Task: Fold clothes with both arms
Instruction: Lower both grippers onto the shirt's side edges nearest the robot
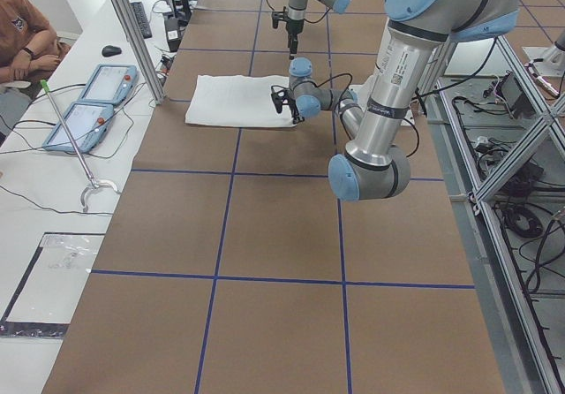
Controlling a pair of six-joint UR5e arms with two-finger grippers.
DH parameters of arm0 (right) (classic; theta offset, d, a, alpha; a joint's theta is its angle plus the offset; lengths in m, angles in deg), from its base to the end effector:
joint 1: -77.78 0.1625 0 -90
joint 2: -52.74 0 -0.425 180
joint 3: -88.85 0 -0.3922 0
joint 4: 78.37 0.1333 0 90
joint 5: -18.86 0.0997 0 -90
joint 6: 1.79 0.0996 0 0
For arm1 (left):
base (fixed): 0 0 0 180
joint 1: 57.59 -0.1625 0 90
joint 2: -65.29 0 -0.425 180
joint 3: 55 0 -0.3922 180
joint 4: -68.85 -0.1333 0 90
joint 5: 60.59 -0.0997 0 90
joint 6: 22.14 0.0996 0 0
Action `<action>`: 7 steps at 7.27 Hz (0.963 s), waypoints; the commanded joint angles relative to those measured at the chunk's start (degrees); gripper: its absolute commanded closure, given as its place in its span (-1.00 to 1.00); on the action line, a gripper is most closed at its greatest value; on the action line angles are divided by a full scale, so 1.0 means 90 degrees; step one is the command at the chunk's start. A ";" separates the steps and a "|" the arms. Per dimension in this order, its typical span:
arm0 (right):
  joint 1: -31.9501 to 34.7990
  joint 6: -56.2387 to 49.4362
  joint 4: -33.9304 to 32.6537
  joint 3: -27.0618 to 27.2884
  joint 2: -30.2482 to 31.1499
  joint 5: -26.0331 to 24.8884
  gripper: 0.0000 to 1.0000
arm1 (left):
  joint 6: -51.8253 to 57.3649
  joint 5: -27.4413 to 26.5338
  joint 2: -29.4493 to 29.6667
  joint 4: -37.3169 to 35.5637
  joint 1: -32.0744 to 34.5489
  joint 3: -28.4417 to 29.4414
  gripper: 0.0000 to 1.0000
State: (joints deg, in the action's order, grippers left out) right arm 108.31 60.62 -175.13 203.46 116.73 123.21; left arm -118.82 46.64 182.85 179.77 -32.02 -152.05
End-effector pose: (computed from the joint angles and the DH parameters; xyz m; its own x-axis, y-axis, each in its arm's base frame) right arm -0.4392 -0.3851 0.2418 0.7099 -0.1023 0.6969 -0.0174 0.9866 0.1625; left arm 0.5454 -0.3760 0.2882 0.4847 -0.3551 -0.7993 0.2500 0.9320 -0.2624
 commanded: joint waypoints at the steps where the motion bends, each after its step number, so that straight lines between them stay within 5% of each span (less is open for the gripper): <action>1: 0.0007 0.0000 0.0000 0.0000 0.0009 0.0017 -1.00 | 0.0010 0.0009 -0.0034 -0.0010 0.0000 -0.0076 1.00; 3: -0.0032 0.0542 0.0010 0.0029 -0.0030 0.0114 -1.00 | 0.0010 0.0019 -0.0035 -0.0010 0.0010 -0.0173 1.00; 7: -0.0646 0.4737 0.0029 -0.0339 -0.0527 -0.0167 -1.00 | 0.0010 0.0029 -0.0025 -0.0010 0.0020 -0.0174 1.00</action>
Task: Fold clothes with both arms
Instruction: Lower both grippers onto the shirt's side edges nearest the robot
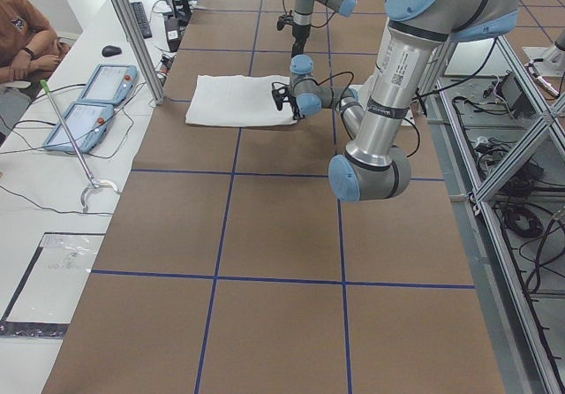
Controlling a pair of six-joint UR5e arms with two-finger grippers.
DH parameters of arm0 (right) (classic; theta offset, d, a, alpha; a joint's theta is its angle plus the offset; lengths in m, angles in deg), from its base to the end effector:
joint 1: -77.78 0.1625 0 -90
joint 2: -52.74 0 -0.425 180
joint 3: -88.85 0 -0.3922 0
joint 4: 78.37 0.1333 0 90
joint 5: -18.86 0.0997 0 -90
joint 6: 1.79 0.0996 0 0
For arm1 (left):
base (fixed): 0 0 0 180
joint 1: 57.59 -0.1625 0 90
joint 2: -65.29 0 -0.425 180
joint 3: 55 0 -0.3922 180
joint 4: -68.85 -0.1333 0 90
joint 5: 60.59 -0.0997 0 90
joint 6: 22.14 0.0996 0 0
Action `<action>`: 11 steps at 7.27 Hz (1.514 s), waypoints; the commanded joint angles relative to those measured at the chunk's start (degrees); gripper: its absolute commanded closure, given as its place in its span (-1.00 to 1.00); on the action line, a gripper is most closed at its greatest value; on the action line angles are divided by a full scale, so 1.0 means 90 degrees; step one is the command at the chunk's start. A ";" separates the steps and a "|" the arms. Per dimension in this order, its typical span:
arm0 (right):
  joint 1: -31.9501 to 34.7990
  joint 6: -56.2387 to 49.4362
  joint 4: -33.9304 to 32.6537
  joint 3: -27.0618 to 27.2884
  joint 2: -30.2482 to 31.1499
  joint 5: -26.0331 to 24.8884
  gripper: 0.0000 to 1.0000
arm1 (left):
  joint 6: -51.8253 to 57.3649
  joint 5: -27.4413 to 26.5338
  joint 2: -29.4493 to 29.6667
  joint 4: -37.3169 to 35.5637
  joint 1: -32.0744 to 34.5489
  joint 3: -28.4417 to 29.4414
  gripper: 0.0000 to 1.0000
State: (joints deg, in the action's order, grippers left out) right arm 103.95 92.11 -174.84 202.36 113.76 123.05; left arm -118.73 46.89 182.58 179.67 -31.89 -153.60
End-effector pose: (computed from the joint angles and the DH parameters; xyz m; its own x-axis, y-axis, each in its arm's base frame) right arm -0.4756 -0.3550 0.2185 0.6035 0.3700 0.7063 -0.3110 0.9249 -0.2188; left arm 0.5379 -0.3736 0.2791 0.4698 -0.3476 -0.8115 0.2429 0.9346 -0.2597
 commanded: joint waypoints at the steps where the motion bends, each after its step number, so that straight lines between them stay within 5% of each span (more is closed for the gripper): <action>1: -0.0318 0.1855 -0.0003 -0.0374 -0.0208 -0.0364 -1.00 | 0.0000 0.0001 0.0014 0.0000 -0.0004 -0.0001 1.00; 11: -0.0700 0.2242 0.0007 -0.1401 -0.0315 -0.0521 -1.00 | 0.0000 0.0001 0.0043 -0.0010 -0.0004 -0.0089 1.00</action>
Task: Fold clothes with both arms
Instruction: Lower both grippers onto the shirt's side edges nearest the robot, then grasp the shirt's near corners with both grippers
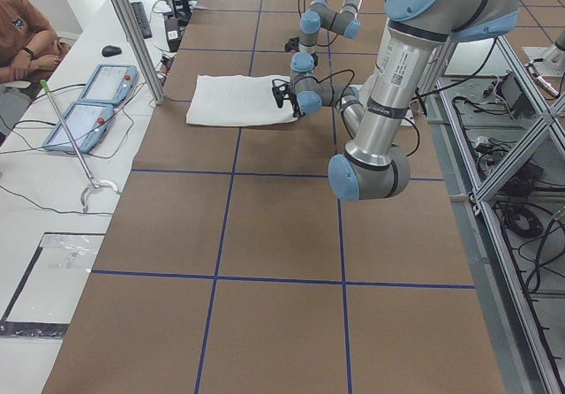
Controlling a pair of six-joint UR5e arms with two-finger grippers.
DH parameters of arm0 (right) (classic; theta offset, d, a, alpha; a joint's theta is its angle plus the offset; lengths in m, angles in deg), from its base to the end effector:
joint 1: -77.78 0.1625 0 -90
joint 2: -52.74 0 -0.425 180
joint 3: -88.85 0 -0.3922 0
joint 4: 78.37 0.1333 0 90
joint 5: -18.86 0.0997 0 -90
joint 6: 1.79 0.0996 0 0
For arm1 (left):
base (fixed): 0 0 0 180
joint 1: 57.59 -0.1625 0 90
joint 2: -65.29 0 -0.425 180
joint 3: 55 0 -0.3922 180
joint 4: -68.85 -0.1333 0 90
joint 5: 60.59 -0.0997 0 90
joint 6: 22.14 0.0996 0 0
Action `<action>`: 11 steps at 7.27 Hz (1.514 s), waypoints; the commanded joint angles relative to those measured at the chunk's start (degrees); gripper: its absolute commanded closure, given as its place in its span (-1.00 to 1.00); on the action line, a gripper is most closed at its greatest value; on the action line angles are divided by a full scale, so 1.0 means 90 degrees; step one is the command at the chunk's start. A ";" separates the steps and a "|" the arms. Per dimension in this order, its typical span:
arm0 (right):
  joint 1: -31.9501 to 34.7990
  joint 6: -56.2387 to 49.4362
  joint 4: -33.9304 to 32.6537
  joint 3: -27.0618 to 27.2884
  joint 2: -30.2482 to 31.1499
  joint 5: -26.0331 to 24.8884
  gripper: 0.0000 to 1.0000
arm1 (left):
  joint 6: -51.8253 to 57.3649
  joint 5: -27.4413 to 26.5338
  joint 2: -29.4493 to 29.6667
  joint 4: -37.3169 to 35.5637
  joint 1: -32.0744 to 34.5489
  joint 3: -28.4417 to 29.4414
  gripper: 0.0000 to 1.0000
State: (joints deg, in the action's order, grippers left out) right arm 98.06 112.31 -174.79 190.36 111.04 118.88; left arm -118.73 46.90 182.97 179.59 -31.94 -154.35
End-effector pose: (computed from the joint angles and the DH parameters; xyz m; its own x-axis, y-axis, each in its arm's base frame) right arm -0.5674 -0.3333 0.2744 0.5863 0.6453 0.4898 -0.5291 0.7628 -0.3717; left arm 0.5358 -0.3720 0.2690 0.4565 -0.3406 -0.8219 0.2376 0.9369 -0.2563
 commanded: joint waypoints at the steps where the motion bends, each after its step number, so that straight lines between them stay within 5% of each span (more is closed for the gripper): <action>1: -0.0094 -0.0002 0.0010 -0.0145 -0.0023 -0.0097 -1.00 | 0.0000 0.0000 -0.0009 0.0000 0.0001 -0.0006 1.00; 3: -0.0104 0.0066 0.0700 -0.0398 0.0006 -0.0097 -1.00 | 0.0000 0.0000 -0.0010 0.0000 0.0001 -0.0006 1.00; 6: -0.0095 0.0067 0.0645 -0.0322 0.0006 -0.0107 -0.80 | 0.0000 0.0000 -0.0010 0.0000 0.0001 -0.0006 1.00; 9: -0.0056 0.0057 0.0635 -0.0205 0.0025 -0.0097 0.45 | 0.0000 0.0000 -0.0010 0.0000 0.0001 0.0003 1.00; 11: -0.0036 0.0057 0.0625 -0.0019 0.0113 -0.0097 0.78 | 0.0000 0.0000 0.0000 0.0000 -0.0009 0.0013 1.00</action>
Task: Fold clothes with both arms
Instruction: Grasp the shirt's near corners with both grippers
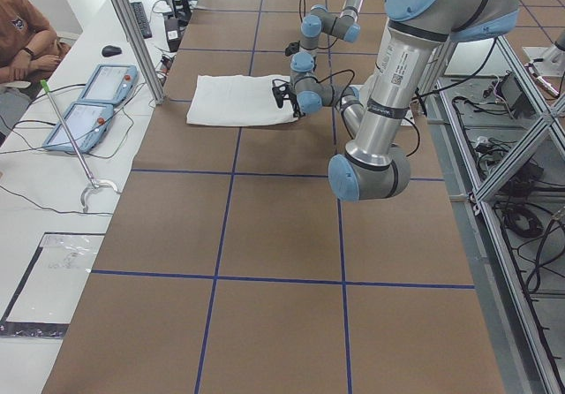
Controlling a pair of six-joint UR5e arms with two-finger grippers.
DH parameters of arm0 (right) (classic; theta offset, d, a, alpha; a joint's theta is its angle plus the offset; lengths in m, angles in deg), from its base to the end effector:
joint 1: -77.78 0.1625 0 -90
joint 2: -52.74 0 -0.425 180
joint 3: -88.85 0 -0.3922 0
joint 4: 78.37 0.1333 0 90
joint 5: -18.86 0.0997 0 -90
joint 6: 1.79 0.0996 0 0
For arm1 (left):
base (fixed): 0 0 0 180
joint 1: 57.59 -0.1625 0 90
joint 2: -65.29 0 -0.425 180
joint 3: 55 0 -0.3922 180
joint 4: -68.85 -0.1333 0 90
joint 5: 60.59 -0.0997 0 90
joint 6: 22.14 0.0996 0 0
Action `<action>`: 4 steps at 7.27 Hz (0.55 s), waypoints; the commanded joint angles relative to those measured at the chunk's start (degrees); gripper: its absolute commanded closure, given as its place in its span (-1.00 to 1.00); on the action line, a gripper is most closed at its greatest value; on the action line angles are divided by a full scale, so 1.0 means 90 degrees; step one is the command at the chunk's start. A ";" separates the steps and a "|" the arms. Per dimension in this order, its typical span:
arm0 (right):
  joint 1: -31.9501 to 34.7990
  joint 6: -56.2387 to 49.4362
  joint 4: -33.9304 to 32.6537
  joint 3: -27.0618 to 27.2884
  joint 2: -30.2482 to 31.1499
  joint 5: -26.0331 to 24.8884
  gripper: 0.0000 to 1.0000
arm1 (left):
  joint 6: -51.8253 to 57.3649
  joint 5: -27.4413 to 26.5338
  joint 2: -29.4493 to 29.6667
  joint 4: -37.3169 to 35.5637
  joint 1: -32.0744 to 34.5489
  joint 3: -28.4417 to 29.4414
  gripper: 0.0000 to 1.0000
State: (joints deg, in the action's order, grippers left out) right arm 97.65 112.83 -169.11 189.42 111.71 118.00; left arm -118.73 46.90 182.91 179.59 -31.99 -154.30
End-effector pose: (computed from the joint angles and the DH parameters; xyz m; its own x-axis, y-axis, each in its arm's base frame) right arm -0.5734 -0.3321 0.2754 0.5475 0.6352 0.5447 -0.5125 0.7691 -0.3818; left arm 0.5363 -0.3716 0.2701 0.4582 -0.3409 -0.8209 0.2373 0.9369 -0.2567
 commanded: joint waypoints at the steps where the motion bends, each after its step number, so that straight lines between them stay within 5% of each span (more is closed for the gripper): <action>1: 0.0009 -0.0001 -0.0005 0.0086 0.0030 0.0000 0.97 | 0.0000 0.0000 0.0007 0.0000 -0.0003 0.0007 1.00; 4: 0.0087 -0.0001 -0.0015 0.0416 0.0088 0.0029 1.00 | 0.0000 0.0010 0.0007 0.0000 -0.0003 -0.0070 1.00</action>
State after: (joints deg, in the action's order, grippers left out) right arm 98.01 112.82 -169.23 191.37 112.07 118.16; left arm -118.73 46.92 183.03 179.59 -32.01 -154.43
